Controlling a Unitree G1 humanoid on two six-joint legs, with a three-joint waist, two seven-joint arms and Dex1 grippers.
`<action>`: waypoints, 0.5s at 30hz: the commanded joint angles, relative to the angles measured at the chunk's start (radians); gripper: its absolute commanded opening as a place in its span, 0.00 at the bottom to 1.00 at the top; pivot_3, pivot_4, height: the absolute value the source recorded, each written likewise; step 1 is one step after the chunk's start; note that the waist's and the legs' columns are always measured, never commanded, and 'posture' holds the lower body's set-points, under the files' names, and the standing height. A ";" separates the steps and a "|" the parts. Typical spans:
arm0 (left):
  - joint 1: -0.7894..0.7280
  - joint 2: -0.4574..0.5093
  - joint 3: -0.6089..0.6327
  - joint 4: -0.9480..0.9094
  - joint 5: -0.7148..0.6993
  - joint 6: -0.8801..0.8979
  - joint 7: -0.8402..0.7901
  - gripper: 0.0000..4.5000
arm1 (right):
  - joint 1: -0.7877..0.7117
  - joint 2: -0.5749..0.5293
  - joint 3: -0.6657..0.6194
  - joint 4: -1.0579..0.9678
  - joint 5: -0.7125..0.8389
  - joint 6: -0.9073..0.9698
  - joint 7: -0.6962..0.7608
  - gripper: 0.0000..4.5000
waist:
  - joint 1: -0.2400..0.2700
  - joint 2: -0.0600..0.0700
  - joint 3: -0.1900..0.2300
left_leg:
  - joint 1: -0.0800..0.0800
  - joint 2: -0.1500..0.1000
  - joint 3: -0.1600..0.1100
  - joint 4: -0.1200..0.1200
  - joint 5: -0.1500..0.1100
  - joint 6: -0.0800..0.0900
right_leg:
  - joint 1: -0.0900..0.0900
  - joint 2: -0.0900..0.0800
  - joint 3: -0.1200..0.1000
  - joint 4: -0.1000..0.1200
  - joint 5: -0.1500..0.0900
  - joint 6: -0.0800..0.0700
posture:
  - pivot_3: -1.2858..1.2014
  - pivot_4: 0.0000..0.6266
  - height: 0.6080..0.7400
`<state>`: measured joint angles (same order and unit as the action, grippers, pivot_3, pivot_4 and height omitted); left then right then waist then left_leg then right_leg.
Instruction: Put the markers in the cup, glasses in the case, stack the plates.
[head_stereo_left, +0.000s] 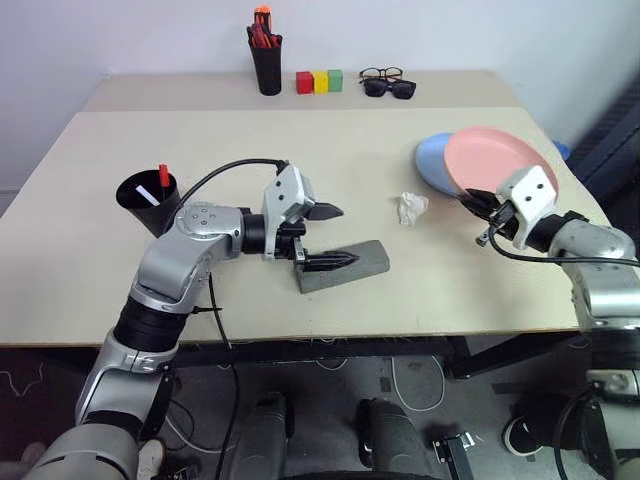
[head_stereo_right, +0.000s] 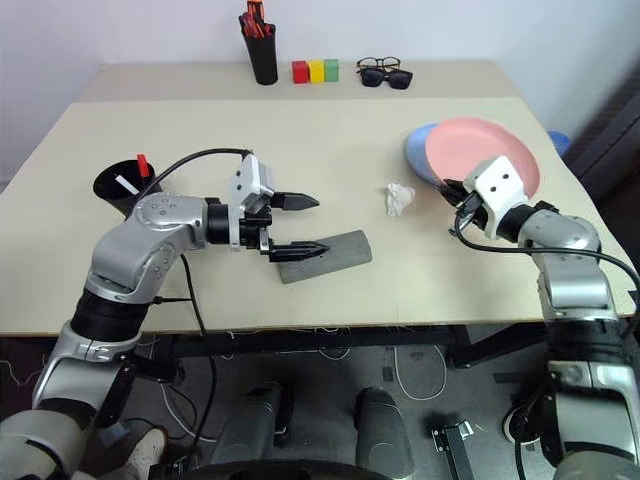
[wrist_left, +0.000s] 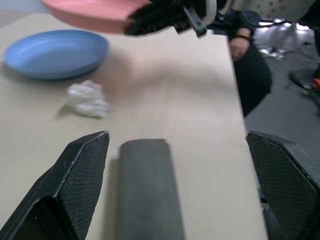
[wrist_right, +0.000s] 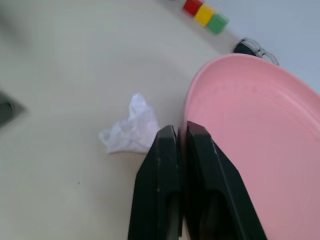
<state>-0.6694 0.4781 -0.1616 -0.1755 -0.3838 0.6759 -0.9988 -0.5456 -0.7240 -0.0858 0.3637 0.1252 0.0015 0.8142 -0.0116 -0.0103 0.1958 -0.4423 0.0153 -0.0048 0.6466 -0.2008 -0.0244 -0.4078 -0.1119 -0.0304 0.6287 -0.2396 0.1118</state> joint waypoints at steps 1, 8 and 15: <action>0.010 -0.012 0.042 -0.082 -0.019 0.032 0.082 1.00 | -0.237 0.055 0.064 0.353 -0.084 -0.188 0.008 0.01 | -0.012 0.002 0.002 | 0.000 0.000 0.001 0.000 0.000 0.000 | 0.000 0.000 0.001 0.000 0.000 0.000 | 0.52 0.24 1.00; 0.067 -0.010 0.090 -0.216 -0.060 0.131 0.207 1.00 | -0.510 0.145 0.148 0.815 -0.225 -0.396 -0.098 0.01 | -0.007 0.002 0.003 | 0.001 0.001 0.000 -0.002 0.000 0.000 | -0.001 0.002 0.002 0.001 0.003 0.003 | 0.52 0.24 1.00; 0.124 0.005 0.133 -0.311 -0.101 0.204 0.293 1.00 | -0.612 0.175 0.179 0.927 -0.309 -0.428 -0.214 0.42 | -0.006 0.002 0.003 | 0.000 0.001 0.000 -0.002 0.001 -0.001 | -0.001 0.002 0.002 0.001 0.003 0.003 | 0.52 0.24 1.00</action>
<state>-0.5437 0.4760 -0.0573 -0.4396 -0.4631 0.8723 -0.7213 -1.1163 -0.5486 0.0952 1.2958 -0.1746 -0.4008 0.6402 -0.0180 -0.0080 0.1989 -0.4416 0.0159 -0.0052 0.6448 -0.1998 -0.0253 -0.4088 -0.1099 -0.0285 0.6297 -0.2364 0.1142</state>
